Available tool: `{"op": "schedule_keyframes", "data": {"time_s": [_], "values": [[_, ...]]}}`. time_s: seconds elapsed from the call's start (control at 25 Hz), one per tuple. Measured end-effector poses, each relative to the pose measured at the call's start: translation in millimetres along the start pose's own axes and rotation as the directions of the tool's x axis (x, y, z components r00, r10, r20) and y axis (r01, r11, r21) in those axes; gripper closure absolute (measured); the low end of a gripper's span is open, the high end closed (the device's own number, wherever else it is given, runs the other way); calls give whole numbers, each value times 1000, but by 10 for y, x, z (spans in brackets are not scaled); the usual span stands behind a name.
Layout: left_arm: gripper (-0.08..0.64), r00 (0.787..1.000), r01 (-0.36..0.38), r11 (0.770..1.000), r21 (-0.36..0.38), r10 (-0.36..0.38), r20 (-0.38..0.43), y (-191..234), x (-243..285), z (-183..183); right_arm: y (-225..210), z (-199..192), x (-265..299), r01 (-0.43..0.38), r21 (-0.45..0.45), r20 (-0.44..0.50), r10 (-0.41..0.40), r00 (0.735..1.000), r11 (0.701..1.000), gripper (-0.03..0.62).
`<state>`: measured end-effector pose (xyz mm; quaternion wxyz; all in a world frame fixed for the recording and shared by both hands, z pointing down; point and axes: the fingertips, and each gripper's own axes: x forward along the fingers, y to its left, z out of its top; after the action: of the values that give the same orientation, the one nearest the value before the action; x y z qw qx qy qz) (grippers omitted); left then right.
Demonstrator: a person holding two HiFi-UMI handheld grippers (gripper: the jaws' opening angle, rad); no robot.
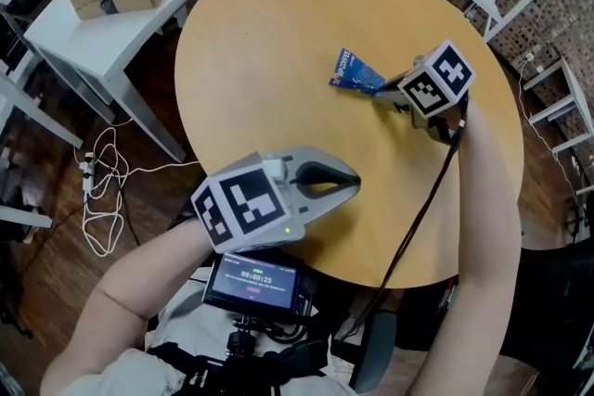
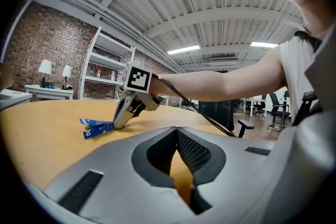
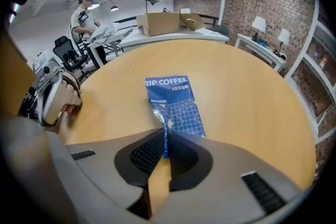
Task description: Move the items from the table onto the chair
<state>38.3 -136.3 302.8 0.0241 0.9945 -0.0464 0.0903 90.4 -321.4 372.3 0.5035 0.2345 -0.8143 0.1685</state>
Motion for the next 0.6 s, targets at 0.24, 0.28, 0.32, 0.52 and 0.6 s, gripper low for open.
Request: {"op": "schedule_keyframes", "data": {"time_s": [0.24, 0.28, 0.32, 0.52, 0.6], "values": [[557, 1000, -2, 1000, -6, 2, -4, 10, -12, -18, 71, 60, -146, 65, -45, 106, -60, 993, 997, 568], [557, 1000, -3, 1000, -5, 3, -5, 14, -16, -16, 94, 82, -200, 80, -50, 130, -73, 989, 996, 568], [555, 1000, -3, 1000, -4, 3, -6, 16, -18, -16, 125, 99, -257, 95, -51, 160, -85, 983, 994, 568], [555, 1000, -11, 1000, -13, 11, -7, 18, -13, -22, 355, 129, -562, 141, -5, 365, -129, 922, 990, 569], [555, 1000, -21, 999, -33, 21, -8, 14, -23, -12, 448, 121, -687, 161, 22, 446, -154, 882, 987, 569]]}}
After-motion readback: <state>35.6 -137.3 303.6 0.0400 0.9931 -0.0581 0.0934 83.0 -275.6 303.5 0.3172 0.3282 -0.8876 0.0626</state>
